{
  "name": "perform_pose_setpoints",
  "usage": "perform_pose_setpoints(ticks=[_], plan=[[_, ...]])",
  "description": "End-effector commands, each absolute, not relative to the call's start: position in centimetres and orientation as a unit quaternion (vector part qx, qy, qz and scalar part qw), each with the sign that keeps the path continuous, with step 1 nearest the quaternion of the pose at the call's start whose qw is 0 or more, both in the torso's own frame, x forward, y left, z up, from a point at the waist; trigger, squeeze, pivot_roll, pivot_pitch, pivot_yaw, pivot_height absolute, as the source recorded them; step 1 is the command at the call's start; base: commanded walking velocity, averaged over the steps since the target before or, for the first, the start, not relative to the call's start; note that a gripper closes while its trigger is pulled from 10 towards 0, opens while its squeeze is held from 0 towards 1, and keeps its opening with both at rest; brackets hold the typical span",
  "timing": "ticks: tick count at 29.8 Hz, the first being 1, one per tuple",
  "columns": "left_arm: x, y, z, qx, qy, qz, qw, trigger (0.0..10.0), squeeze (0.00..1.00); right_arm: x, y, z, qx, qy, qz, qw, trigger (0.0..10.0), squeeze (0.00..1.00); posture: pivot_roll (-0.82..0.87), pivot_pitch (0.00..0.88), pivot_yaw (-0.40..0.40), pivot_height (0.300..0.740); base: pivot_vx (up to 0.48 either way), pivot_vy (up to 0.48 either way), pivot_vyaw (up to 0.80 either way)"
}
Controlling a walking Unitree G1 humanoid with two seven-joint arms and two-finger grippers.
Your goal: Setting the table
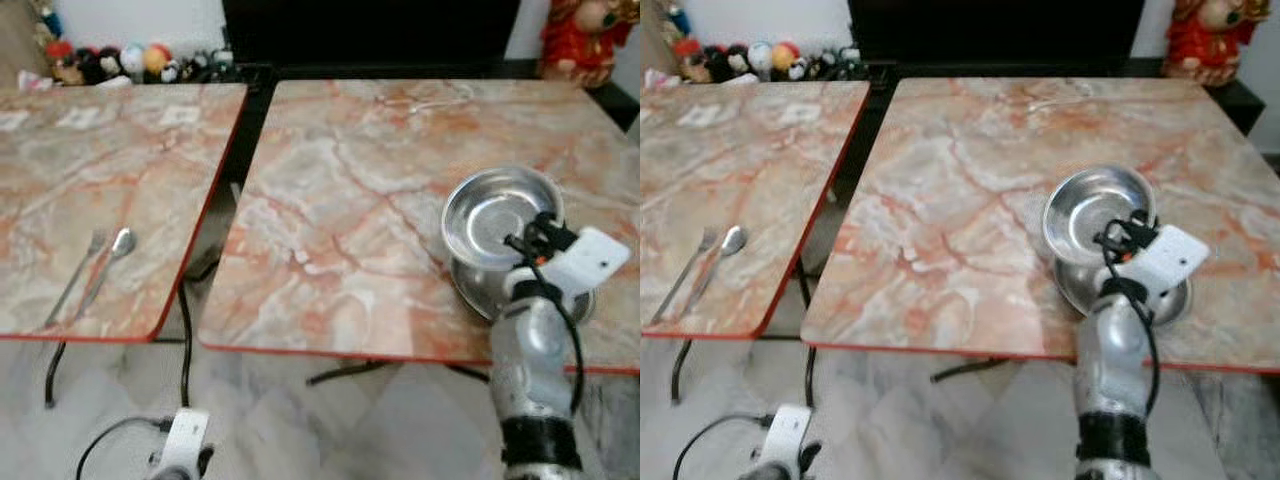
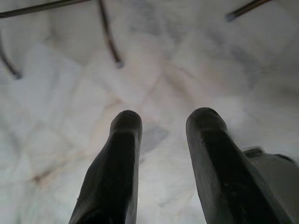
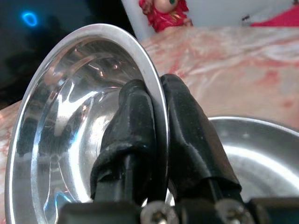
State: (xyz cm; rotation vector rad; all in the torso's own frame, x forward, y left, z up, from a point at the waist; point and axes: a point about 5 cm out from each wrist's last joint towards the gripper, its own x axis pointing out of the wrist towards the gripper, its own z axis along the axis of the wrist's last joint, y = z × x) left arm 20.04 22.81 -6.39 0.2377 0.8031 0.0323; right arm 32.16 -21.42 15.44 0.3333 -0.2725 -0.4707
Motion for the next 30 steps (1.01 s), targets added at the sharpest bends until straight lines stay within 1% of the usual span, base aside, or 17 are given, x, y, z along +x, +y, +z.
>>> perform_pose_setpoints(ticks=[1,3,5,9,13,20,24,27,30], plan=[[19.3,22.9,-6.8,0.114,0.400,0.018,0.909,10.0,0.00,31.5,-22.8,15.7,0.171,-0.143,-0.275,0.935,10.0,0.00,-0.09,0.075,0.057,0.740,0.000,0.000,0.00],[19.3,22.9,-6.8,0.115,0.400,0.018,0.909,10.0,0.00,31.2,-23.3,15.6,0.183,-0.139,-0.296,0.927,10.0,0.00,-0.09,0.075,0.057,0.740,0.000,0.000,0.00],[19.2,22.9,-6.8,0.116,0.400,0.018,0.909,10.0,0.00,30.7,-23.6,15.5,0.176,-0.142,-0.314,0.922,10.0,0.00,-0.09,0.074,0.056,0.740,0.000,0.000,0.00],[19.3,22.9,-6.8,0.117,0.398,0.017,0.909,10.0,0.00,29.9,-23.2,14.7,0.215,-0.123,-0.323,0.913,10.0,0.00,-0.10,0.079,0.059,0.740,0.000,0.000,0.00],[19.4,22.8,-6.7,0.118,0.397,0.014,0.910,10.0,0.00,29.7,-23.0,14.3,0.232,-0.112,-0.337,0.906,10.0,0.00,-0.10,0.081,0.061,0.740,0.000,0.000,0.00],[19.5,22.7,-6.7,0.119,0.395,0.010,0.911,10.0,0.00,29.4,-23.7,12.9,0.249,-0.077,-0.380,0.888,10.0,0.00,-0.09,0.080,0.060,0.740,0.000,0.000,0.00],[19.4,22.7,-6.7,0.119,0.395,0.010,0.911,10.0,0.00,29.9,-23.8,12.5,0.250,-0.067,-0.374,0.891,10.0,0.00,-0.09,0.080,0.061,0.740,0.000,0.000,0.00],[19.4,22.7,-6.7,0.119,0.395,0.010,0.911,10.0,0.00,30.2,-23.8,11.9,0.271,-0.054,-0.373,0.886,10.0,0.00,-0.09,0.081,0.060,0.740,0.000,0.000,0.00],[19.4,22.7,-6.7,0.118,0.394,0.011,0.911,10.0,0.00,30.5,-23.7,12.1,0.273,-0.058,-0.365,0.888,10.0,0.00,-0.09,0.081,0.060,0.740,0.000,0.000,0.00]])
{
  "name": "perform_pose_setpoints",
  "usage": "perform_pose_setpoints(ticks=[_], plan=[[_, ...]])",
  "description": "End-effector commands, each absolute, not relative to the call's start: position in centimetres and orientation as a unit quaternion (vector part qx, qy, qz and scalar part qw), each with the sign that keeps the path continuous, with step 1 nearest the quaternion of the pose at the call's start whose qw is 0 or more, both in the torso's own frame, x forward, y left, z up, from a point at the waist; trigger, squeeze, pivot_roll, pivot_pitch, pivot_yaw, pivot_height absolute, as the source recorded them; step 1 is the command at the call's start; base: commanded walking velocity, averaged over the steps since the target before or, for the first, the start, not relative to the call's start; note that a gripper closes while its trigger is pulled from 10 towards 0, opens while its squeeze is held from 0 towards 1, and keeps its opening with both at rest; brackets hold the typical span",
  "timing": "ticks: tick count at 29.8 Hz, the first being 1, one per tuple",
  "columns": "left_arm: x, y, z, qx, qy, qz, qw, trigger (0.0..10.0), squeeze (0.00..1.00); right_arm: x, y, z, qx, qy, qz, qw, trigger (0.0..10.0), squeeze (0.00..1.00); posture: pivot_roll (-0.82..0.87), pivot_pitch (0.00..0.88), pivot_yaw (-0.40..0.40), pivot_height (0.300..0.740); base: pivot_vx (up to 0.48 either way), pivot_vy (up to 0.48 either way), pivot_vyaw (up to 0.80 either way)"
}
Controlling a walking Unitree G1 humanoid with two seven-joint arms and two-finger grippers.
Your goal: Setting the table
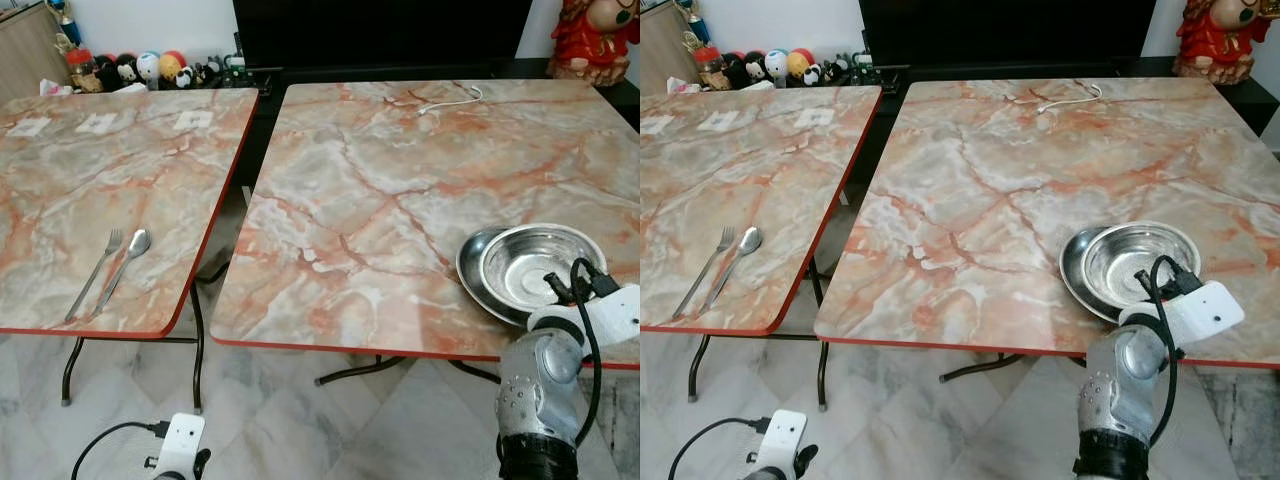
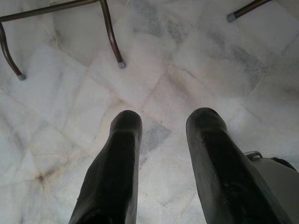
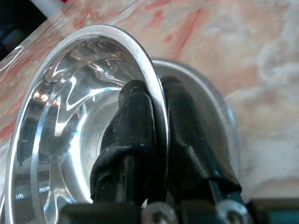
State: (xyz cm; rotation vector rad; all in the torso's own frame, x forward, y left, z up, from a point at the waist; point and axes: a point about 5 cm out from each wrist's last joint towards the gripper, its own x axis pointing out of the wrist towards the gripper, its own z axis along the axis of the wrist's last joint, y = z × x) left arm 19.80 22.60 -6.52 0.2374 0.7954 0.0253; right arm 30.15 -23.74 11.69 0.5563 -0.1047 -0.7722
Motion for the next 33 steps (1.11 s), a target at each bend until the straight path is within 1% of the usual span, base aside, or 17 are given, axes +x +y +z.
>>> perform_pose_setpoints(ticks=[1,5,6,7,8,9,10,11,13,14,15,16,17,33], plan=[[19.41,22.74,-6.72,0.118,0.394,0.011,0.911,10.0,0.00,30.58,-23.69,12.19,0.273,-0.059,-0.364,0.888,10.0,0.00,-0.09,0.081,0.060,0.740,0.000,0.000,0.00],[19.37,22.77,-6.73,0.118,0.394,0.011,0.911,10.0,0.00,30.91,-23.66,12.35,0.277,-0.062,-0.364,0.887,10.0,0.00,-0.08,0.083,0.059,0.740,0.000,0.000,0.00],[19.36,22.77,-6.73,0.117,0.394,0.011,0.912,10.0,0.00,30.96,-23.70,12.31,0.278,-0.062,-0.365,0.886,10.0,0.35,-0.08,0.084,0.059,0.740,0.000,0.000,0.00],[19.36,22.77,-6.73,0.117,0.394,0.011,0.912,10.0,0.00,31.00,-23.74,12.29,0.279,-0.062,-0.365,0.886,10.0,0.35,-0.08,0.084,0.059,0.740,0.000,0.000,0.00],[19.35,22.76,-6.73,0.117,0.394,0.011,0.912,10.0,0.00,31.00,-23.75,12.29,0.279,-0.063,-0.366,0.886,10.0,0.71,-0.08,0.084,0.060,0.740,0.000,0.000,0.00],[19.34,22.76,-6.74,0.117,0.394,0.011,0.912,10.0,0.00,31.01,-23.75,12.29,0.279,-0.063,-0.366,0.886,10.0,0.71,-0.08,0.084,0.060,0.740,0.000,0.000,0.00],[19.33,22.77,-6.74,0.116,0.394,0.010,0.912,10.0,0.00,31.02,-23.75,12.28,0.279,-0.064,-0.366,0.885,10.0,0.82,-0.08,0.084,0.060,0.740,0.000,0.000,0.00],[19.33,22.77,-6.74,0.116,0.394,0.010,0.912,10.0,0.00,31.02,-23.75,12.28,0.279,-0.064,-0.366,0.885,10.0,0.82,-0.08,0.084,0.060,0.740,0.000,0.000,0.00],[19.32,22.75,-6.75,0.116,0.395,0.010,0.911,10.0,0.00,31.04,-23.80,12.20,0.278,-0.061,-0.369,0.885,10.0,0.69,-0.08,0.085,0.061,0.740,0.000,0.000,0.00],[19.32,22.75,-6.75,0.116,0.395,0.010,0.911,10.0,0.00,31.04,-23.81,12.18,0.277,-0.061,-0.369,0.885,10.0,0.69,-0.08,0.085,0.061,0.740,0.000,0.000,0.00],[19.32,22.74,-6.75,0.116,0.395,0.009,0.911,10.0,0.00,31.03,-23.81,12.16,0.277,-0.061,-0.369,0.885,10.0,0.07,-0.08,0.085,0.061,0.740,0.000,0.000,0.00],[19.33,22.74,-6.76,0.116,0.395,0.009,0.911,10.0,0.00,31.04,-23.81,12.13,0.277,-0.060,-0.370,0.885,10.0,0.07,-0.08,0.085,0.061,0.740,0.000,0.000,0.00],[19.34,22.72,-6.75,0.116,0.394,0.009,0.912,10.0,0.00,31.01,-23.82,12.04,0.277,-0.059,-0.371,0.885,10.0,0.00,-0.08,0.084,0.062,0.740,0.000,0.000,0.00],[19.33,22.70,-6.77,0.116,0.395,0.010,0.911,10.0,0.00,30.49,-23.36,11.54,0.271,-0.047,-0.379,0.883,10.0,0.00,-0.08,0.085,0.059,0.740,0.000,0.000,0.00]])
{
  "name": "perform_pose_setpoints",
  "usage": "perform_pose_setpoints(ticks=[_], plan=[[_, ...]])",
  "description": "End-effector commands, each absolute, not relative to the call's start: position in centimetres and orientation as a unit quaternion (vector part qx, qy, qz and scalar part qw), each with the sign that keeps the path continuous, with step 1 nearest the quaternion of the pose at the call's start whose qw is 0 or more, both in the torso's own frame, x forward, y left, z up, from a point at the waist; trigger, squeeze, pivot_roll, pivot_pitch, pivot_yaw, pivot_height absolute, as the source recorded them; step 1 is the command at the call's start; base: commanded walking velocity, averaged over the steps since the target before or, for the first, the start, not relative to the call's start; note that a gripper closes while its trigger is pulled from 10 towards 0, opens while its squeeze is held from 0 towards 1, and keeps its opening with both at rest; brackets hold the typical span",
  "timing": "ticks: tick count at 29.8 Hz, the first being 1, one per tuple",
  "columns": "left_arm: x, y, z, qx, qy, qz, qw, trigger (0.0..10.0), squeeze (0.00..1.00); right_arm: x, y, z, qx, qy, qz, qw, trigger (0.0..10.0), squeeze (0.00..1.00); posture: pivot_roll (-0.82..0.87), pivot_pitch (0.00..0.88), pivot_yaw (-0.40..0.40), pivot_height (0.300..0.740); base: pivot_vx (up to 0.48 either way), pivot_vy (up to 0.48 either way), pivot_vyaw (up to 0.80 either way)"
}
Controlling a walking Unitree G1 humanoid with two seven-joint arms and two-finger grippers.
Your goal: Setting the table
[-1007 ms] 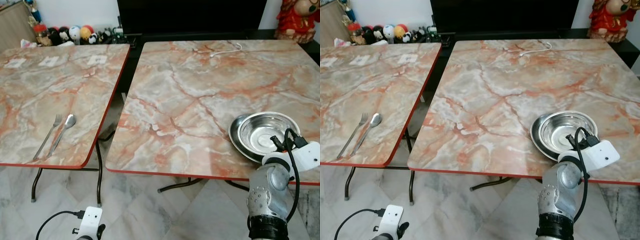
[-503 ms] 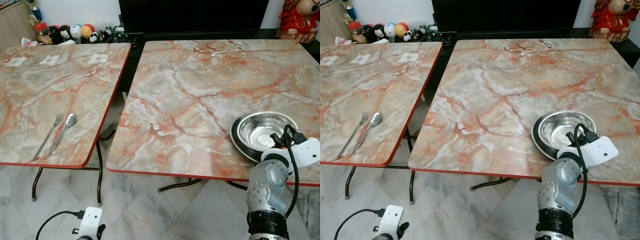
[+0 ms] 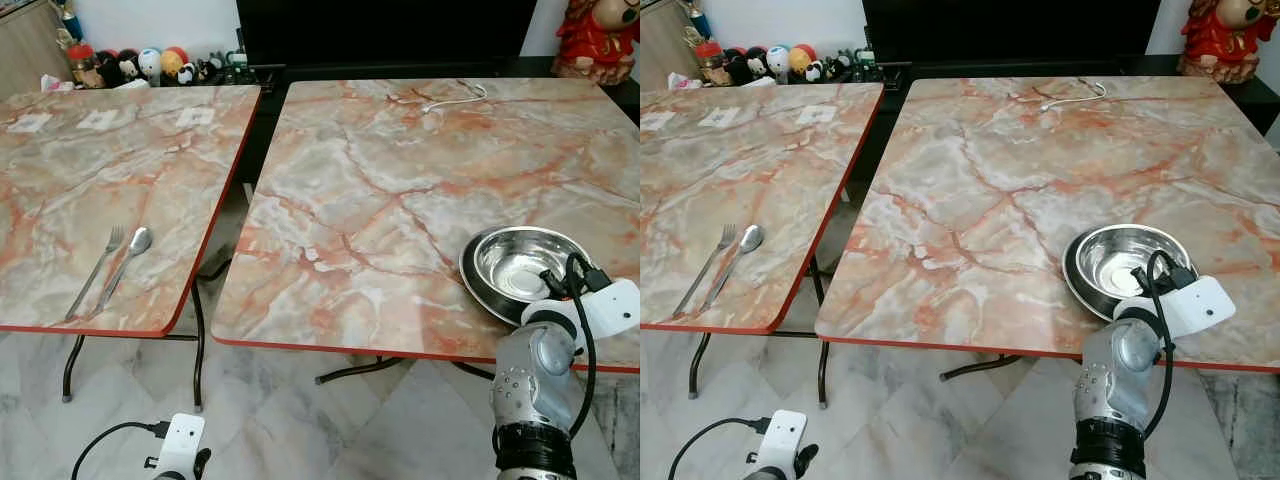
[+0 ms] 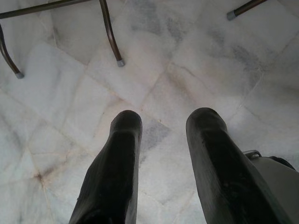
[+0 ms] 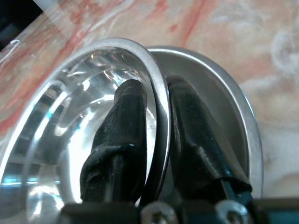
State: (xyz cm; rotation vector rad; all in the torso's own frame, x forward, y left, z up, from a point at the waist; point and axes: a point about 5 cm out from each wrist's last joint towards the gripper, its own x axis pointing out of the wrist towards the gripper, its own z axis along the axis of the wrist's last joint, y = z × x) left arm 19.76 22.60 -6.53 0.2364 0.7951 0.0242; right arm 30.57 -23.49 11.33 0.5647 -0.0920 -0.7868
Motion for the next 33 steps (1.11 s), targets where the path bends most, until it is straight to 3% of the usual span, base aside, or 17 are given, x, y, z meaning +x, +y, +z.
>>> perform_pose_setpoints(ticks=[1,2,4,7,9,10,11,12,14,27,28,31,33], plan=[[19.3,22.7,-6.8,0.116,0.395,0.010,0.911,10.0,0.00,30.5,-23.3,11.5,0.271,-0.046,-0.380,0.883,10.0,0.00,-0.08,0.085,0.059,0.740,0.000,0.000,0.00],[19.3,22.7,-6.8,0.116,0.395,0.009,0.911,10.0,0.00,30.4,-23.3,11.3,0.272,-0.043,-0.382,0.882,10.0,0.00,-0.08,0.084,0.059,0.740,0.000,0.000,0.00],[19.3,22.6,-6.8,0.116,0.395,0.009,0.911,10.0,0.00,30.4,-23.4,11.2,0.272,-0.040,-0.384,0.881,10.0,0.66,-0.08,0.083,0.059,0.740,0.000,0.000,0.00],[19.3,22.6,-6.8,0.116,0.395,0.009,0.911,10.0,0.00,30.5,-23.5,11.3,0.271,-0.041,-0.384,0.882,10.0,0.63,-0.08,0.083,0.058,0.740,0.000,0.000,0.00],[19.4,22.6,-6.8,0.116,0.395,0.010,0.911,10.0,0.00,30.4,-23.6,11.3,0.269,-0.042,-0.387,0.881,10.0,0.53,-0.08,0.083,0.058,0.740,0.000,0.000,0.00],[19.4,22.6,-6.8,0.116,0.395,0.010,0.911,10.0,0.00,30.4,-23.7,11.3,0.268,-0.043,-0.389,0.881,10.0,0.42,-0.08,0.083,0.058,0.740,0.000,0.000,0.00],[19.3,22.6,-6.8,0.116,0.395,0.010,0.911,10.0,0.00,30.4,-23.8,11.4,0.267,-0.044,-0.391,0.880,10.0,0.15,-0.08,0.082,0.059,0.740,0.000,0.000,0.00],[19.3,22.6,-6.8,0.116,0.396,0.010,0.911,10.0,0.00,30.4,-23.9,11.4,0.266,-0.045,-0.393,0.879,10.0,0.05,-0.08,0.082,0.059,0.740,0.000,0.000,0.00],[19.3,22.6,-6.8,0.116,0.396,0.009,0.911,10.0,0.00,30.3,-24.1,11.4,0.264,-0.046,-0.397,0.878,10.0,0.00,-0.08,0.083,0.060,0.740,0.000,0.000,0.00],[19.2,22.7,-6.9,0.116,0.401,0.004,0.909,10.0,0.00,29.9,-24.5,11.4,0.257,-0.045,-0.405,0.876,10.0,0.00,-0.08,0.083,0.060,0.740,0.000,0.000,0.00],[19.2,22.7,-6.9,0.116,0.402,0.004,0.908,10.0,0.00,29.9,-24.4,11.4,0.258,-0.044,-0.404,0.877,10.0,0.65,-0.08,0.083,0.060,0.740,0.000,0.000,0.00],[19.2,22.6,-6.9,0.115,0.402,0.004,0.908,10.0,0.00,30.0,-24.4,11.4,0.258,-0.043,-0.403,0.877,10.0,0.68,-0.08,0.082,0.058,0.740,0.000,0.000,0.00],[19.1,22.6,-6.9,0.115,0.403,0.004,0.908,10.0,0.00,30.0,-24.4,11.4,0.259,-0.043,-0.404,0.876,10.0,0.65,-0.08,0.081,0.058,0.740,0.000,0.000,0.00]])
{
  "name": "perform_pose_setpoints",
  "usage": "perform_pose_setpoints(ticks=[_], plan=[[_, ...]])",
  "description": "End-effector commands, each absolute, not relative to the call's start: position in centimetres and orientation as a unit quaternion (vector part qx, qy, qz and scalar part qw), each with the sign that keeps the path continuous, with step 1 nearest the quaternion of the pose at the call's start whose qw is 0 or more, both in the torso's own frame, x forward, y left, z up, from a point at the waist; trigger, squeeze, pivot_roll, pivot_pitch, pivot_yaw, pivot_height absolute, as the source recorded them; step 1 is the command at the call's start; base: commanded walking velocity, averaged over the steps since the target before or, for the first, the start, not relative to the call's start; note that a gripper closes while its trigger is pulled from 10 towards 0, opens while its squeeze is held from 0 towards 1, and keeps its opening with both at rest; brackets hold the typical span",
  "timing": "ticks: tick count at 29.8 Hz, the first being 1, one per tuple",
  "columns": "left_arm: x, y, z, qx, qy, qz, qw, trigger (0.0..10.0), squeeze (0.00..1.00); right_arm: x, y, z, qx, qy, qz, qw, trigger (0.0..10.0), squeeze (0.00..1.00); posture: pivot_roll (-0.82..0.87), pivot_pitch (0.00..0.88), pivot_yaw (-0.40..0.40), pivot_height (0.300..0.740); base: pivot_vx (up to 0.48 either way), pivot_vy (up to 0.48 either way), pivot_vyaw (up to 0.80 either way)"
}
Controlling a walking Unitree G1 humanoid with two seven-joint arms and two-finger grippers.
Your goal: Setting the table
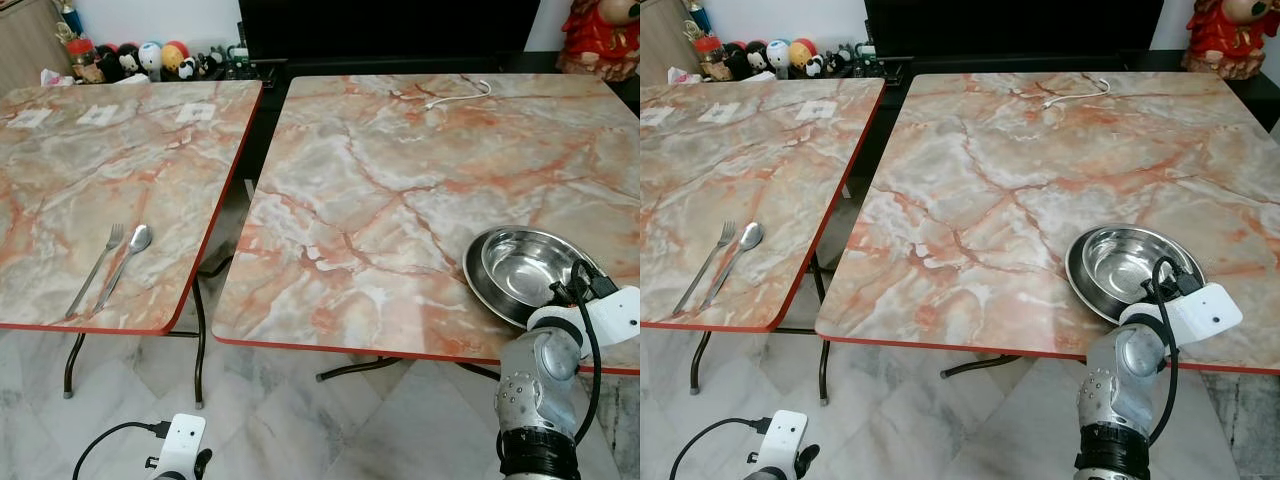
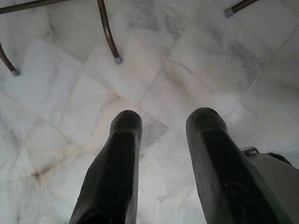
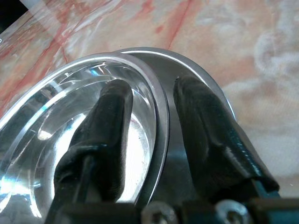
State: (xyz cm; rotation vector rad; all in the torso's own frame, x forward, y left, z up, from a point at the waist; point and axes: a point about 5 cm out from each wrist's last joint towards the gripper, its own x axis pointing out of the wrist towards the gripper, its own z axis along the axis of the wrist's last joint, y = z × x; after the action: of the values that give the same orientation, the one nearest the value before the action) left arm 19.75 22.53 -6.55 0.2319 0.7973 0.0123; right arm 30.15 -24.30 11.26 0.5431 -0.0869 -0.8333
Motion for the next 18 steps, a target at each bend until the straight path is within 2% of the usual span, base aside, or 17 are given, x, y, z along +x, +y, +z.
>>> perform_pose_setpoints(ticks=[1,2,3,8,10,14,18], plan=[[19.1,22.6,-7.0,0.115,0.403,0.005,0.908,10.0,0.00,29.9,-24.4,11.4,0.259,-0.044,-0.403,0.877,10.0,0.27,-0.09,0.082,0.057,0.740,0.000,0.000,0.00],[19.1,22.6,-7.0,0.115,0.403,0.005,0.908,10.0,0.00,29.9,-24.4,11.4,0.259,-0.044,-0.403,0.877,10.0,0.27,-0.09,0.082,0.057,0.740,0.000,0.000,0.00],[19.1,22.6,-7.0,0.114,0.404,0.005,0.908,10.0,0.00,29.9,-24.4,11.5,0.259,-0.044,-0.402,0.877,10.0,0.01,-0.09,0.082,0.057,0.740,0.000,0.000,0.00],[18.9,22.6,-7.1,0.114,0.406,0.006,0.907,10.0,0.00,29.8,-24.3,11.9,0.241,-0.057,-0.396,0.884,10.0,0.00,-0.09,0.083,0.055,0.740,0.000,0.000,0.00],[18.6,22.6,-7.2,0.113,0.411,0.007,0.905,10.0,0.00,29.1,-24.3,13.3,0.156,-0.089,-0.398,0.900,10.0,0.00,-0.09,0.084,0.056,0.740,0.000,0.000,0.00],[18.6,22.7,-7.2,0.112,0.411,0.008,0.904,10.0,0.00,28.5,-24.8,14.0,0.089,-0.107,-0.404,0.904,10.0,0.00,-0.09,0.084,0.056,0.740,0.000,0.000,0.00],[18.6,22.7,-7.2,0.112,0.411,0.009,0.905,10.0,0.00,29.5,-23.4,14.9,0.042,-0.125,-0.303,0.944,10.0,0.00,-0.10,0.086,0.056,0.740,0.000,0.000,0.00]])
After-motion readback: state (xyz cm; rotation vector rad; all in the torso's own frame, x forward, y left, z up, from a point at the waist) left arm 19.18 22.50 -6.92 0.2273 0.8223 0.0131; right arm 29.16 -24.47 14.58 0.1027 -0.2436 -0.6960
